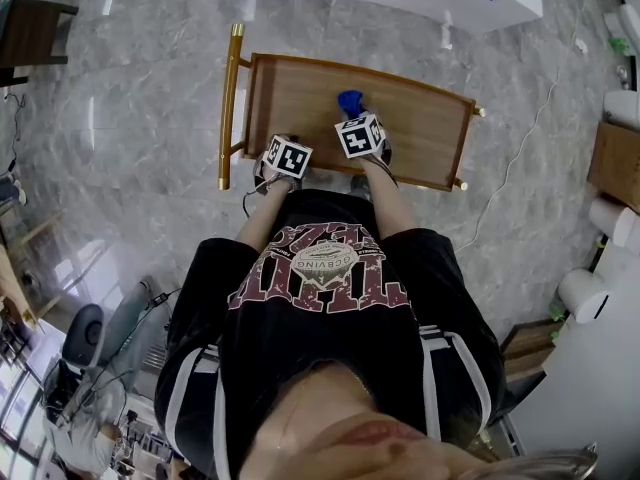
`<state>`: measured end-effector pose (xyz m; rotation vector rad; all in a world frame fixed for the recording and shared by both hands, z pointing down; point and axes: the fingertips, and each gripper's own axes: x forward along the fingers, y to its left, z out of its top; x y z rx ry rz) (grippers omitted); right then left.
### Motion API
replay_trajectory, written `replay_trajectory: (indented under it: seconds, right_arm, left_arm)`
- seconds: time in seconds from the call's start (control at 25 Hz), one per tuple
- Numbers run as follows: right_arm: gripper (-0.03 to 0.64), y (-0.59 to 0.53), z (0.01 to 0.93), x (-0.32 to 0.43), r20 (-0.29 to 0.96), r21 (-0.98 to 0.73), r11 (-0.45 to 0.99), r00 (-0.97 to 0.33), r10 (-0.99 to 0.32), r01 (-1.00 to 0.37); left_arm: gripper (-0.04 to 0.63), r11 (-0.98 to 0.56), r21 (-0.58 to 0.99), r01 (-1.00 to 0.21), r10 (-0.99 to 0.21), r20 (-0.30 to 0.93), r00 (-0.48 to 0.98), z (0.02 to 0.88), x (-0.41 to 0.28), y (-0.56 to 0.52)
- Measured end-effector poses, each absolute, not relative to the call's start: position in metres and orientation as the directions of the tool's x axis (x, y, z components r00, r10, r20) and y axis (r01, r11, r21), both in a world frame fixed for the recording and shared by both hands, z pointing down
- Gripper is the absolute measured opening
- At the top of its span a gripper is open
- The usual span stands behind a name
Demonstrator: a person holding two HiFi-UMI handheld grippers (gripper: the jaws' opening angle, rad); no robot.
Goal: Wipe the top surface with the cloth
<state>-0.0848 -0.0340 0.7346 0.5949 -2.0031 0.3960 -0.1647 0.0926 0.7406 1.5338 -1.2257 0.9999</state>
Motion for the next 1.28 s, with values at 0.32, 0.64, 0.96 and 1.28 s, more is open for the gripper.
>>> replay_trajectory:
  seconds: [0.32, 0.64, 0.96, 1.28]
  right_arm:
    - [0.064, -0.024, 0.735, -0.113, 0.869, -0.025, 0.849, -0.431, -0.242, -0.528]
    - [0.064, -0.016, 0.733, -0.138, 0.868, -0.04, 0.877, -0.451, -0.206, -0.478]
    - [0.064, -0.005, 0.732, -0.167, 0.865, -0.048, 0.91, -0.473, -0.168, -0.411]
    - [0.064, 0.007, 0.732, -0.2, 0.857, -0.059, 0.937, -0.499, -0.129, -0.344]
  left_arm:
    - [0.049, -0.058, 0.16, -0.985, -0.26, 0.951, 0.17, 0.742, -0.184, 0.107]
    - [0.049, 0.0, 0.167, -0.986, -0.262, 0.951, 0.162, 0.741, -0.2, 0.114]
    - [0.049, 0.029, 0.179, -0.983, -0.271, 0.948, 0.165, 0.736, -0.207, 0.119]
    - [0.049, 0.074, 0.192, -0.979, -0.296, 0.941, 0.162, 0.735, -0.221, 0.126]
